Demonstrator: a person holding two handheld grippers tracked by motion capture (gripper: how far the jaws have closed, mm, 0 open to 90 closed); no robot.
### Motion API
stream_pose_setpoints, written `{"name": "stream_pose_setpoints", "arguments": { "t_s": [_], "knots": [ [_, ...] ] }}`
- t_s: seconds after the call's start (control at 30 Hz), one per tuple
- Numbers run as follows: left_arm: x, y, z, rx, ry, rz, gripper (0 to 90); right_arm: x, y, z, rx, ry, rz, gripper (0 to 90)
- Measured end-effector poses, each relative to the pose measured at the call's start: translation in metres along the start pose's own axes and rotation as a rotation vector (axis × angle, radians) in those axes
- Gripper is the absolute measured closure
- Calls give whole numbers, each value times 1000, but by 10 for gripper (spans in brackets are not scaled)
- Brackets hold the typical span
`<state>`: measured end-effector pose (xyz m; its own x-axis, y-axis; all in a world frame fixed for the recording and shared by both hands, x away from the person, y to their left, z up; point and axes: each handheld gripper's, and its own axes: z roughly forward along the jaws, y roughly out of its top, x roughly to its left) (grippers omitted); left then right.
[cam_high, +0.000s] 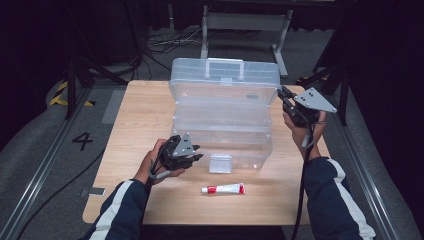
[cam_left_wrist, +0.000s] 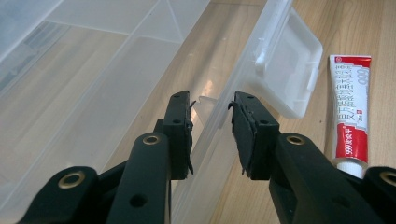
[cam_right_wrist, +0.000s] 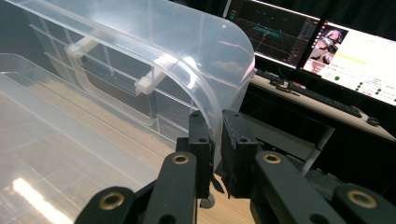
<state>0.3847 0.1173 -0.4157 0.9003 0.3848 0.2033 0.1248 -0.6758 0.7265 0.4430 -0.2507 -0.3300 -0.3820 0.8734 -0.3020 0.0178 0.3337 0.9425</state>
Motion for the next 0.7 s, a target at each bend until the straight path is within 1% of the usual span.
{"name": "stream_pose_setpoints", "arguments": {
  "t_s": [0.17,0.5,0.7],
  "knots": [
    [0,0,0,-2,1,-3,684,-1,2,4,5,-13,9,840],
    [0,0,0,-5,2,-2,684,-3,7,14,15,-34,10,848],
    [0,-1,0,-6,0,-4,683,-7,9,19,23,-28,19,850]
  ]
}}
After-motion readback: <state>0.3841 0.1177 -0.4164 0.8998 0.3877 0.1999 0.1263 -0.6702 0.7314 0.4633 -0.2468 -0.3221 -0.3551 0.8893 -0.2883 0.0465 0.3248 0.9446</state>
